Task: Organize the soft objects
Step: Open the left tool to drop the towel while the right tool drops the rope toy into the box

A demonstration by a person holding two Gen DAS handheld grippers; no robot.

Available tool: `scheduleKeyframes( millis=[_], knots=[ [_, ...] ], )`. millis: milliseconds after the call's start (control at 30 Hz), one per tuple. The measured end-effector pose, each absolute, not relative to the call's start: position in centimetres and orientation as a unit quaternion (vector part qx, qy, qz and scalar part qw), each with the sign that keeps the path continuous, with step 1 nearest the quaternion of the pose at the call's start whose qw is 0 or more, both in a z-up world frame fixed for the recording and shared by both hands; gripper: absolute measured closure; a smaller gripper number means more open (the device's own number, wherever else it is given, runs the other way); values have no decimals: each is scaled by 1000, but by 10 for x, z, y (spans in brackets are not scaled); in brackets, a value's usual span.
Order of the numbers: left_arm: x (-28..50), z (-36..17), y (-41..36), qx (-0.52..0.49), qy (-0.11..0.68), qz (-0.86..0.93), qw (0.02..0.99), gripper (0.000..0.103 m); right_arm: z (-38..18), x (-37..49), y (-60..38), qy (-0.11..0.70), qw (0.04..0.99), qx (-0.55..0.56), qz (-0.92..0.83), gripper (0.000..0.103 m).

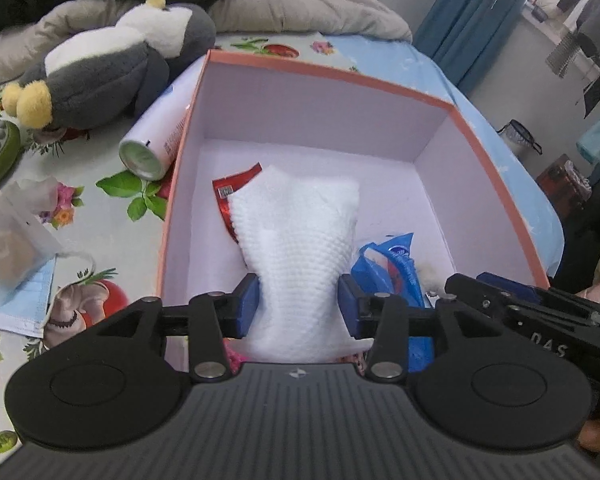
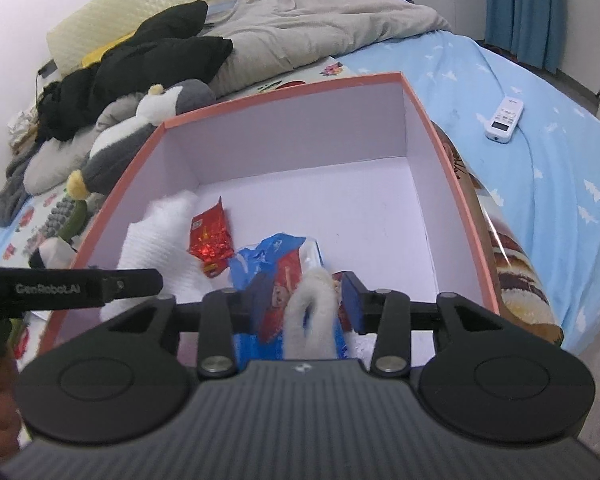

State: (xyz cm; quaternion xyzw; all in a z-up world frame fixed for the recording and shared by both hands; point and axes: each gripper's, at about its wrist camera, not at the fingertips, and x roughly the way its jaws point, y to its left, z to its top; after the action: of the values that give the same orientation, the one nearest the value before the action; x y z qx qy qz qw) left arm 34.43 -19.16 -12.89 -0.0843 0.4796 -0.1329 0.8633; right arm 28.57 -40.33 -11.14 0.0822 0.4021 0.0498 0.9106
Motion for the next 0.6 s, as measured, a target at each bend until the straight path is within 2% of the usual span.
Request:
scheduleKeyframes(
  millis=[600],
  knots=[
    [263,-45,-169,-69,401,-150,901,54,-50,217,-385,333,938,76,59,60]
  ],
)
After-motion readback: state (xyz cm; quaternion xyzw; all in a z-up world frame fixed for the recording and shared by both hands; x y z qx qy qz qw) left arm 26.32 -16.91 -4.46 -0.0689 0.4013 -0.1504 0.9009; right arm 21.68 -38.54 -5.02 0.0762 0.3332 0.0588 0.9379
